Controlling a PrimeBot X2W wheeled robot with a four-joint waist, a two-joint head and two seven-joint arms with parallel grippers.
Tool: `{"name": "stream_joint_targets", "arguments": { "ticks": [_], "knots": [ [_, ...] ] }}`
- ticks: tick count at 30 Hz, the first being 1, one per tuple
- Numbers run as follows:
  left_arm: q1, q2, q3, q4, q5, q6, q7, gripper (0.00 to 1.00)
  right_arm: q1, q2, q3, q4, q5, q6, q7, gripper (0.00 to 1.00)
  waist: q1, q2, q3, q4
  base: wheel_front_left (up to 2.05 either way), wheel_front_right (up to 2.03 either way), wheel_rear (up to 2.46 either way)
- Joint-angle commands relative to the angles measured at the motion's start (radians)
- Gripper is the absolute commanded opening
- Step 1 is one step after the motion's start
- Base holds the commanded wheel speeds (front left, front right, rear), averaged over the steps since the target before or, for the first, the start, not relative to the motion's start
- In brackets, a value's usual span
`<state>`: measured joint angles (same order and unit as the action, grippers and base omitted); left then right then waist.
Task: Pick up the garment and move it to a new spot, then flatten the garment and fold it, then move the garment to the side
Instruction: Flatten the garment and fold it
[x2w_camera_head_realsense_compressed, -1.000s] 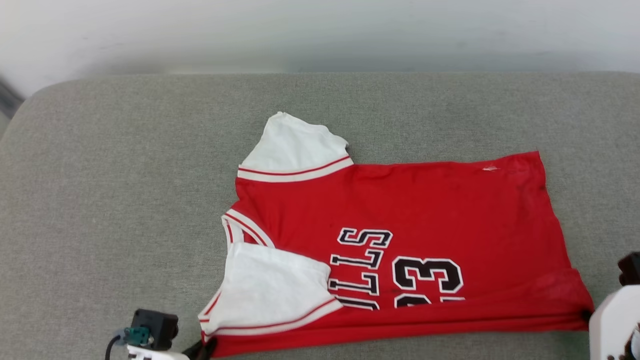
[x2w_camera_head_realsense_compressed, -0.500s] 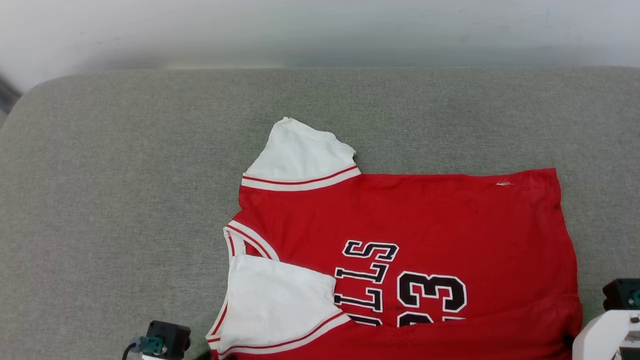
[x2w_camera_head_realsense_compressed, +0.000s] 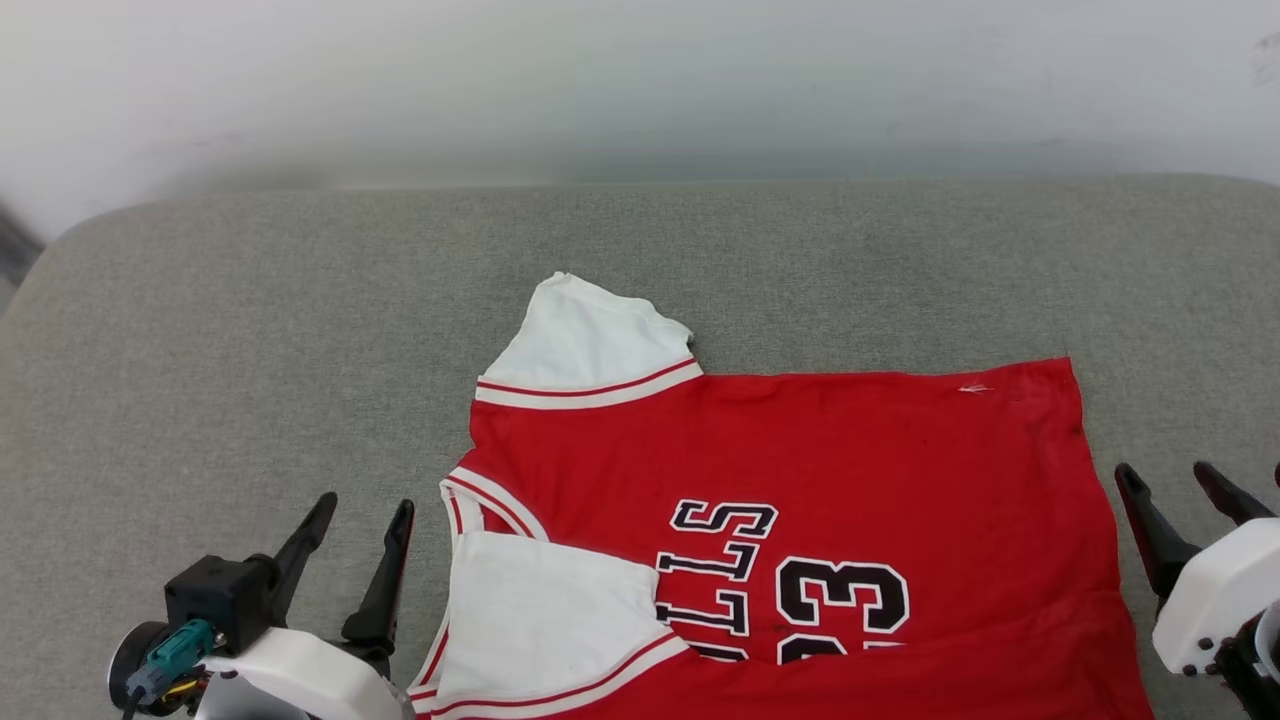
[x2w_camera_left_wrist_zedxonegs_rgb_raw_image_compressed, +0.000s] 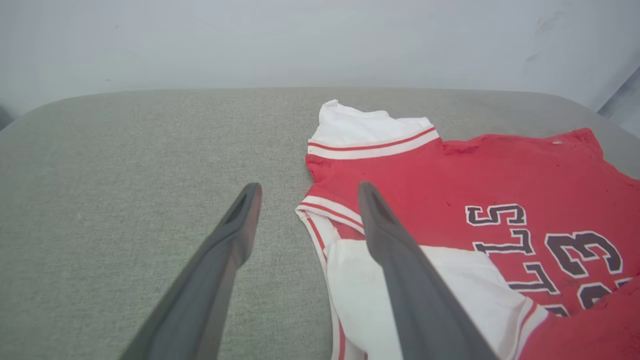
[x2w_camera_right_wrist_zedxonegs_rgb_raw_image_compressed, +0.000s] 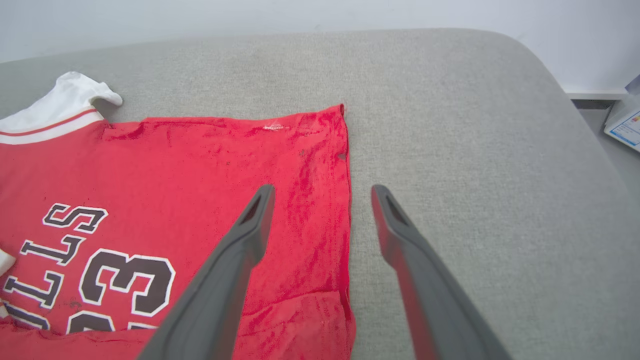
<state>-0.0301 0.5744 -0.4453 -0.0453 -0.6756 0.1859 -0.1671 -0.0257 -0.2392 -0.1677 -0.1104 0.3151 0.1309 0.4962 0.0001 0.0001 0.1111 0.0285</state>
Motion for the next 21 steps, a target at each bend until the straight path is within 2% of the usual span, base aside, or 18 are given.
{"name": "stream_joint_targets", "arguments": {
  "ticks": [1,5,10,16,21],
  "knots": [
    [-0.009,-0.009,0.003,0.001,0.003,0.004,-0.012,1.0,-0.01,0.004,0.006,-0.007,-0.004,0.0,-0.013,1.0,-0.0001,-0.0001,-0.004,-0.004,0.0,0.0,0.0],
    [-0.026,-0.039,0.042,-0.003,0.05,0.008,-0.084,1.0,-0.021,0.018,0.037,-0.021,-0.007,0.0,-0.166,1.0,-0.0001,-0.0001,-0.015,-0.012,0.0,0.0,0.0],
    [-0.004,-0.116,0.141,-0.048,0.105,-0.003,-0.099,1.0,-0.033,0.058,0.054,-0.009,-0.021,0.0,-0.348,1.0,-0.0001,-0.0001,-0.024,-0.024,0.0,0.0,0.0],
    [0.024,-0.19,0.227,-0.063,0.185,-0.077,-0.099,1.0,-0.045,0.08,0.094,-0.001,-0.052,0.0,-0.52,1.0,-0.0001,-0.0001,-0.014,-0.041,0.0,0.0,0.0],
    [-0.011,-0.21,0.265,-0.051,0.223,-0.146,-0.099,1.0,-0.067,0.1,0.102,0.014,-0.06,0.0,-0.591,1.0,-0.0001,-0.0001,0.022,-0.068,0.0,0.0,0.0]
  ]
}}
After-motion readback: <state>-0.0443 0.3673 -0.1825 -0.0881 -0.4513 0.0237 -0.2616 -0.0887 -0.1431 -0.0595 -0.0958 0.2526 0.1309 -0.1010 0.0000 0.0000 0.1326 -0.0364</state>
